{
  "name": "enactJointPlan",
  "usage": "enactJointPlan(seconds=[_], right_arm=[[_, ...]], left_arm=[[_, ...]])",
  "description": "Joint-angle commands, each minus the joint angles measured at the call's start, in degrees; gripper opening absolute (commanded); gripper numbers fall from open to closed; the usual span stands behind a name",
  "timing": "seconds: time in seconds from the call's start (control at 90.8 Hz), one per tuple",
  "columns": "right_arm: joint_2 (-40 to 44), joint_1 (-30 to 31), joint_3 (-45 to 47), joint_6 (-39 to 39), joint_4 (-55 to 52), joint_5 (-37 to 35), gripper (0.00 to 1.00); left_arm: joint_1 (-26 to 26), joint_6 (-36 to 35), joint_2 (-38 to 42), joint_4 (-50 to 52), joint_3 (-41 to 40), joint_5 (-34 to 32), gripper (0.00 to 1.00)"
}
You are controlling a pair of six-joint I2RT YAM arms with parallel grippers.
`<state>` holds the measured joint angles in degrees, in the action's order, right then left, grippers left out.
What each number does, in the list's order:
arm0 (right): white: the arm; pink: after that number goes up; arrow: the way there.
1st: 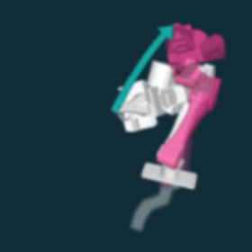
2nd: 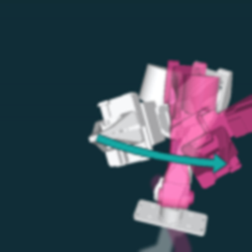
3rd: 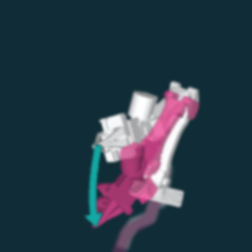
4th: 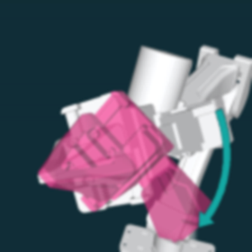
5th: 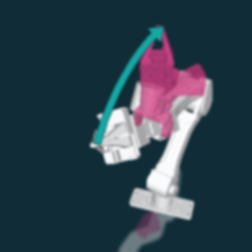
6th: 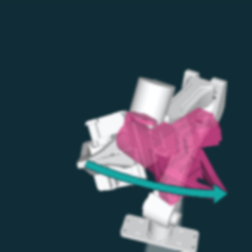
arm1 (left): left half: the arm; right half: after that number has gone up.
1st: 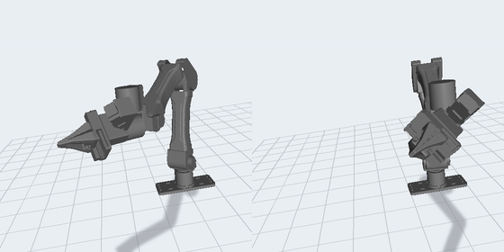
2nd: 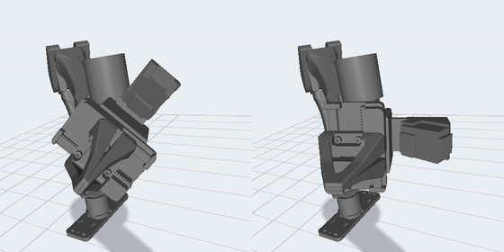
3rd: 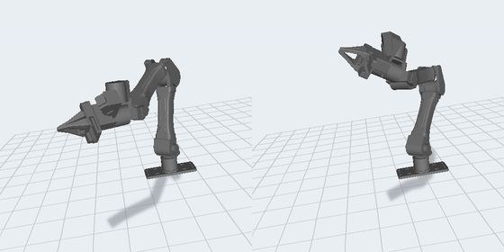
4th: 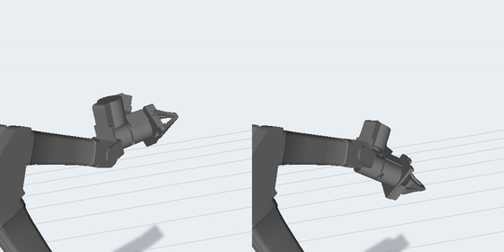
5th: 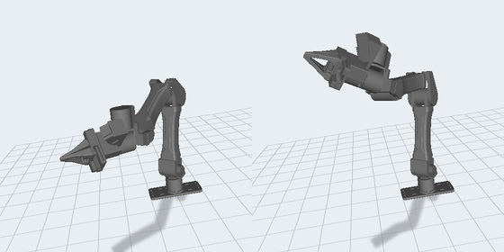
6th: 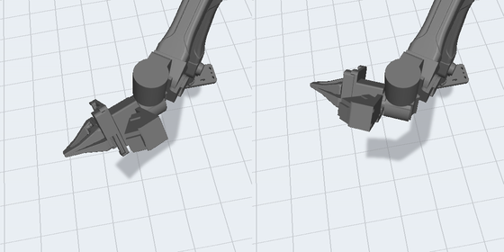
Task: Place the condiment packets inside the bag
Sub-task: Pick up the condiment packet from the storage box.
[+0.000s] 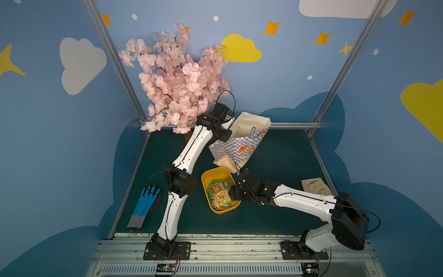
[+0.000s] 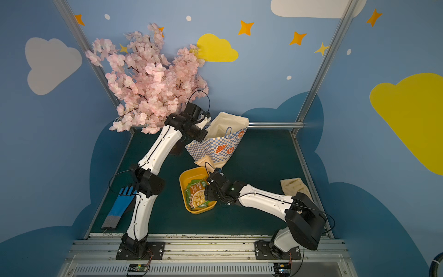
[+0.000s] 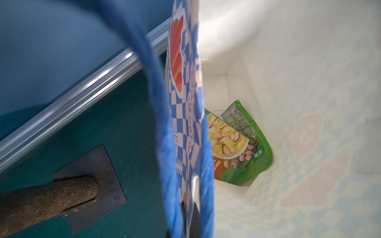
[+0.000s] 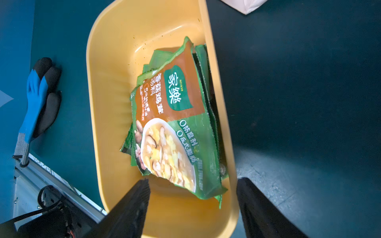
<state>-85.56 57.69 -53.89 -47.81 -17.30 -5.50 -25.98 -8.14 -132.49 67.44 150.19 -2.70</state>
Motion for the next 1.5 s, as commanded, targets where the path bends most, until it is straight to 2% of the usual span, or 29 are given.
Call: enactJointPlan(seconds=[0.0, 0.253, 0.518, 0.87, 1.035, 1.266, 1.487], right_arm=[[-1.10, 0.16, -0.82, -0.20, 0.88, 0.14, 0.73], [-2.47, 0.96, -2.94, 1.06, 1.58, 1.46, 0.71], [-3.07, 2.16, -5.63, 3.55, -0.54, -0.55, 0.71], [-3.95, 0.76, -3.41, 0.85, 1.16, -0.02, 0.71], [-3.10, -0.13, -1.10, 0.22, 5.29, 2.88, 0.69], [-6.26, 0.05, -1.75, 0.30, 11.76, 10.43, 0.60], [-6.68, -0.20, -3.03, 0.24, 11.64, 8.87, 0.59]], left_arm=[[0.04, 0.69, 2.10, 1.91, -0.78, 1.03, 0.03], [0.05, 0.73, 2.32, 1.89, -1.34, 0.77, 0.03], [0.05, 0.84, 2.47, 1.85, -1.85, 0.90, 0.03], [0.05, 0.72, 3.11, 1.82, -2.53, 1.07, 0.03], [0.05, 0.78, 3.27, 1.73, -2.62, 1.12, 0.03], [0.05, 0.94, 3.48, 1.73, -2.71, 1.20, 0.03], [0.05, 0.94, 3.64, 1.73, -2.75, 1.21, 0.03]])
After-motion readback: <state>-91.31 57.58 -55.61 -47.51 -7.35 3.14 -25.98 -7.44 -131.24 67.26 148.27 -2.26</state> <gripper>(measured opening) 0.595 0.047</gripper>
